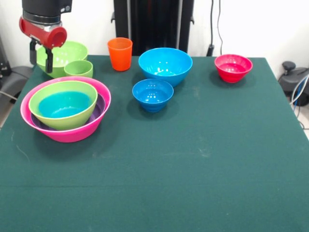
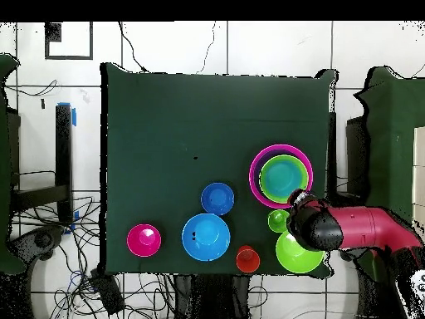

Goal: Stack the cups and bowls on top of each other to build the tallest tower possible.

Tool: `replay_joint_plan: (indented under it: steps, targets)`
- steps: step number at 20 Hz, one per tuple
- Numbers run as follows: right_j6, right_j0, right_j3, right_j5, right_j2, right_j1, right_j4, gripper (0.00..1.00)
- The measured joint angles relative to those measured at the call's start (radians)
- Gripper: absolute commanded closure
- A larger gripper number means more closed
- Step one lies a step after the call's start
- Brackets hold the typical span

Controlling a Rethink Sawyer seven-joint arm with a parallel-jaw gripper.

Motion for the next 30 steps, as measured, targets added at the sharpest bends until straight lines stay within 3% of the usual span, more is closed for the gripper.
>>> replay_joint_plan:
  steps: [18,25,30]
  targets:
    - [0.000,0.048,0.019,-0.015,-0.098,-0.019,0.000,0.00]
    - [0.000,0.119,0.083,-0.033,-0.172,-0.062,0.004,0.00]
    - [0.005,0.223,0.165,-0.053,-0.260,-0.110,0.036,0.00]
